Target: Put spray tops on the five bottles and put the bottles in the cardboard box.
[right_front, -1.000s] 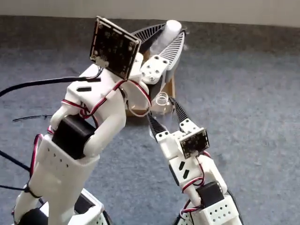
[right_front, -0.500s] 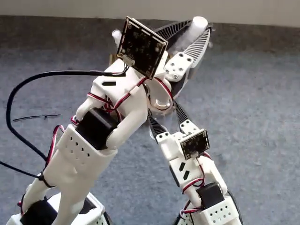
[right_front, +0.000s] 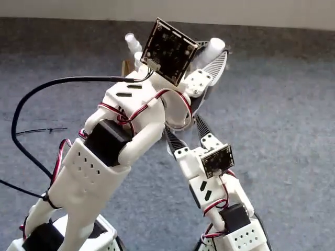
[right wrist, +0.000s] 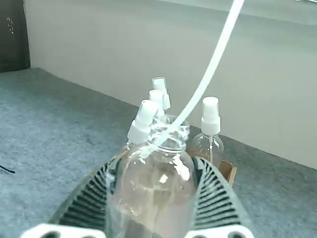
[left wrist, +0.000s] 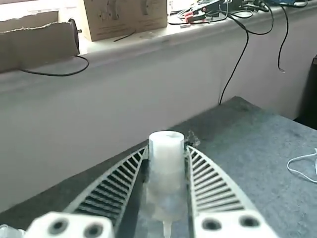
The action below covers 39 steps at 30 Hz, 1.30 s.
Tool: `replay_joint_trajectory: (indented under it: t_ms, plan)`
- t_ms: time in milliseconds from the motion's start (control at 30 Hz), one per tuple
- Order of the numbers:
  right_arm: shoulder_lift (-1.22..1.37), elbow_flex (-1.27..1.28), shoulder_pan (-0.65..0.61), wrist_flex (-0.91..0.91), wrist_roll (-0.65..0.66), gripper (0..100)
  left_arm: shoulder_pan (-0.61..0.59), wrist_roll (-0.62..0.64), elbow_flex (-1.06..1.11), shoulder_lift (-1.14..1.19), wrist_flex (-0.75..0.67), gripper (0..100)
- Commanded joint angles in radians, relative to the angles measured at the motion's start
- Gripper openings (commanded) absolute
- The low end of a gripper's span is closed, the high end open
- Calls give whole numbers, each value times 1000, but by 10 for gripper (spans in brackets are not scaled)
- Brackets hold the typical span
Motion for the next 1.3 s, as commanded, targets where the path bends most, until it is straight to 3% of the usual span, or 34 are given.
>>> replay_joint_trajectory:
  t_ms: [0,367,567,800,1000,1267]
  plan:
    - [-13,-10,-2,4,5,5,-25,8,-36,-8,35,30]
    - [-15,-15,-1,4,5,5,-131,5,99,-8,158,30]
    - [-15,-13,-1,4,5,5,-122,2,122,-8,327,34]
    - [-15,-13,-1,4,5,5,-114,2,120,-10,414,40]
    - [-15,-12,-2,4,5,5,-110,-2,128,-133,462,197]
    - [-15,-12,-4,4,5,5,-117,-84,116,-251,437,199]
